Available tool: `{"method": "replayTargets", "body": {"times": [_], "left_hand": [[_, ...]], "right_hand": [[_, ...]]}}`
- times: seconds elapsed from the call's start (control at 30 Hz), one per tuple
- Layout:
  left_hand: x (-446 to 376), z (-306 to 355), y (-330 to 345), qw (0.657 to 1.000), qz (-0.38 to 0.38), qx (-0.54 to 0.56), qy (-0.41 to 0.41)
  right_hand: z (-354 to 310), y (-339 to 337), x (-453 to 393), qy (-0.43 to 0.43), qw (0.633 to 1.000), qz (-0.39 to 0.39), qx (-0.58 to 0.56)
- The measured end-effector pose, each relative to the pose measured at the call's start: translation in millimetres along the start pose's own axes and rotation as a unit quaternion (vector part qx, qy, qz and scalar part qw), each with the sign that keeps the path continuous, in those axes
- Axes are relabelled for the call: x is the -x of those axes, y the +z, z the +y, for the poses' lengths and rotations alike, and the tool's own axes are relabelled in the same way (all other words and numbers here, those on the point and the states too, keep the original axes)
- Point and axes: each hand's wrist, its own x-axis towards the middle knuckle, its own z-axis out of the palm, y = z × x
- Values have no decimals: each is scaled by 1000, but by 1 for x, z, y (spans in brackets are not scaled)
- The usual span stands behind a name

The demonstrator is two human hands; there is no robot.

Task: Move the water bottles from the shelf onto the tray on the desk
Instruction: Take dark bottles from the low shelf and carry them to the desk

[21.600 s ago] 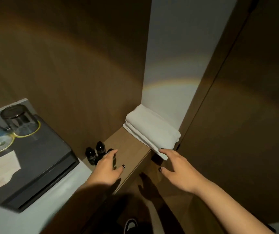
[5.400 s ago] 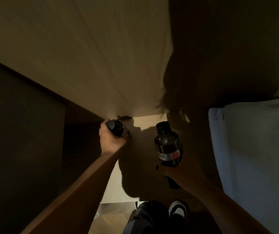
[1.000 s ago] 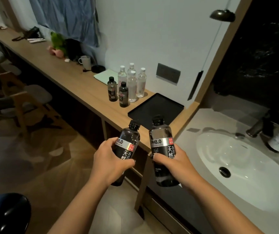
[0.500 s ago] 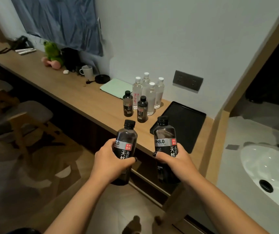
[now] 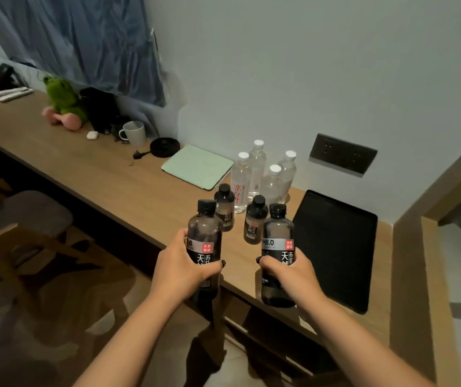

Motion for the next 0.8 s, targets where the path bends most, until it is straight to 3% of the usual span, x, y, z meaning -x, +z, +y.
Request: {"method": "replayTargets", "body": {"times": [0.47,0.63,0.8], "left_hand": [[-179,-66,15,983,-162,-9,80],[-217,-84,17,968,-231,12,97],[-233,-95,24,961,-249,10,118]], "right_hand": [[-7,103,-103,36,976,169,133],[-1,141,-129,83,960,241,114],[2,164,-136,75,941,308,116]]}}
